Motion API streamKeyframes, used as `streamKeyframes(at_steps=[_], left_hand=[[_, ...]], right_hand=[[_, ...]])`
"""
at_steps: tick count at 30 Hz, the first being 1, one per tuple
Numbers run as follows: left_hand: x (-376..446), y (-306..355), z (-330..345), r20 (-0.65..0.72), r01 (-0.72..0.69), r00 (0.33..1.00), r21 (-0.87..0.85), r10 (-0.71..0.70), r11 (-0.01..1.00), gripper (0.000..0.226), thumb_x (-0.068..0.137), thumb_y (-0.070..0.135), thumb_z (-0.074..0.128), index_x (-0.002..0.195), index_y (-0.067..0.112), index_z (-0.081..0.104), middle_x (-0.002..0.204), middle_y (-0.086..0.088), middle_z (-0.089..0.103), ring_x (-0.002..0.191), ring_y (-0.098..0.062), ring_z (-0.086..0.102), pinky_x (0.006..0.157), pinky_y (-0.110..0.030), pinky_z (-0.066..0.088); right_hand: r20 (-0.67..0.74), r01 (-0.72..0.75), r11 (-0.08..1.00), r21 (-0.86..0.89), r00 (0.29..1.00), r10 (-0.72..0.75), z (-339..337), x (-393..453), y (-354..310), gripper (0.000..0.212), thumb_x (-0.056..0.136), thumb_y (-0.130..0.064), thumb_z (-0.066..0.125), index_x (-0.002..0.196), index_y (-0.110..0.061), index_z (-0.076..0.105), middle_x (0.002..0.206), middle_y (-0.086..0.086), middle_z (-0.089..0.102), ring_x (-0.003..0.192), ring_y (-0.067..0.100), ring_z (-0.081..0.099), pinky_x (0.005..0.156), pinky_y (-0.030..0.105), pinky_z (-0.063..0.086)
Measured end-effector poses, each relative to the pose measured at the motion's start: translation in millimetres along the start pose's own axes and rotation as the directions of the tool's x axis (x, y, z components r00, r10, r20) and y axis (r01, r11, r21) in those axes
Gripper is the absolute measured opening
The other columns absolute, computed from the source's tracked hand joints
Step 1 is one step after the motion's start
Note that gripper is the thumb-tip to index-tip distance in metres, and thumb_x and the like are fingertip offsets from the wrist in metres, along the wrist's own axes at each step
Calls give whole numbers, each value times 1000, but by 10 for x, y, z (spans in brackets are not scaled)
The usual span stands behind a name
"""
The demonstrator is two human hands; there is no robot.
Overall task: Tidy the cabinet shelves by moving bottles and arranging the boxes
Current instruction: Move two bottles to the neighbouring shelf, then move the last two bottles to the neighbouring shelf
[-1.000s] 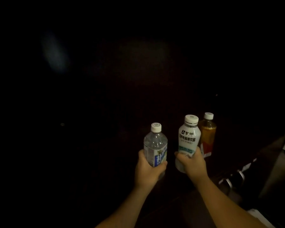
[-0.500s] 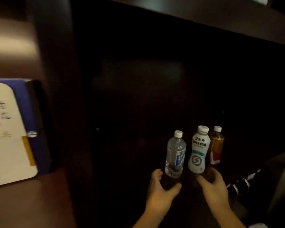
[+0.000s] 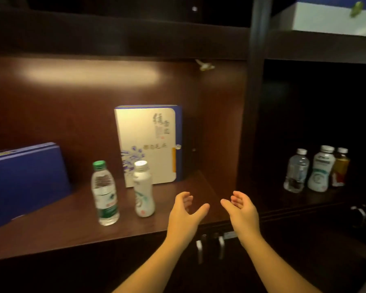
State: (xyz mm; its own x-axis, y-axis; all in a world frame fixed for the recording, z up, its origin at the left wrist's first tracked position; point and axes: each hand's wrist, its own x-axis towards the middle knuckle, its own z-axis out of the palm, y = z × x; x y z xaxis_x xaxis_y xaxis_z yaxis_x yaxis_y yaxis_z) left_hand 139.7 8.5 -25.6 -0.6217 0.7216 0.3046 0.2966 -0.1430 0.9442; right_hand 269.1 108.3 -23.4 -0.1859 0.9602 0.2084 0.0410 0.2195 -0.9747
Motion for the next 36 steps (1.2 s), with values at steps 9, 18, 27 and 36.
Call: streamKeyframes(at_steps=[9, 18, 27, 36], left_hand=[[-181, -258, -1969, -361, 114, 928, 49, -89, 992, 60, 66, 41, 82, 115, 31, 48, 112, 10, 58, 106, -9, 57, 90, -28, 44], [127, -723, -2572, -475, 225, 868, 118, -144, 967, 70, 68, 42, 80, 125, 27, 42, 129, -1, 53, 115, -15, 51, 95, -31, 39], [823, -1202, -2342, -415, 271, 888, 125, -198, 955, 90, 53, 43, 88, 125, 32, 36, 116, 11, 56, 103, -12, 57, 84, -31, 46], [851, -1236, -2099, -491, 218, 861, 124, -132, 968, 62, 65, 31, 85, 114, 29, 47, 100, 6, 65, 90, -13, 63, 72, -33, 49]], right_hand=[[244, 0, 1000, -26, 970, 6, 1339, -433, -208, 57, 77, -28, 78, 128, -16, 56, 119, 1, 61, 106, 14, 56, 84, 27, 43], [371, -20, 994, -112, 927, 60, 2115, -223, 11, 70, 75, -29, 78, 137, -18, 47, 134, 7, 56, 112, 17, 53, 91, 32, 44], [481, -89, 996, -8, 873, 82, 2775, 179, 324, 79, 59, -32, 89, 127, -30, 49, 115, -7, 61, 102, 14, 60, 73, 26, 50], [428, -133, 986, 96, 900, 80, 2672, 121, 466, 40, 64, -20, 86, 93, -27, 60, 87, -2, 71, 81, 17, 69, 67, 31, 57]])
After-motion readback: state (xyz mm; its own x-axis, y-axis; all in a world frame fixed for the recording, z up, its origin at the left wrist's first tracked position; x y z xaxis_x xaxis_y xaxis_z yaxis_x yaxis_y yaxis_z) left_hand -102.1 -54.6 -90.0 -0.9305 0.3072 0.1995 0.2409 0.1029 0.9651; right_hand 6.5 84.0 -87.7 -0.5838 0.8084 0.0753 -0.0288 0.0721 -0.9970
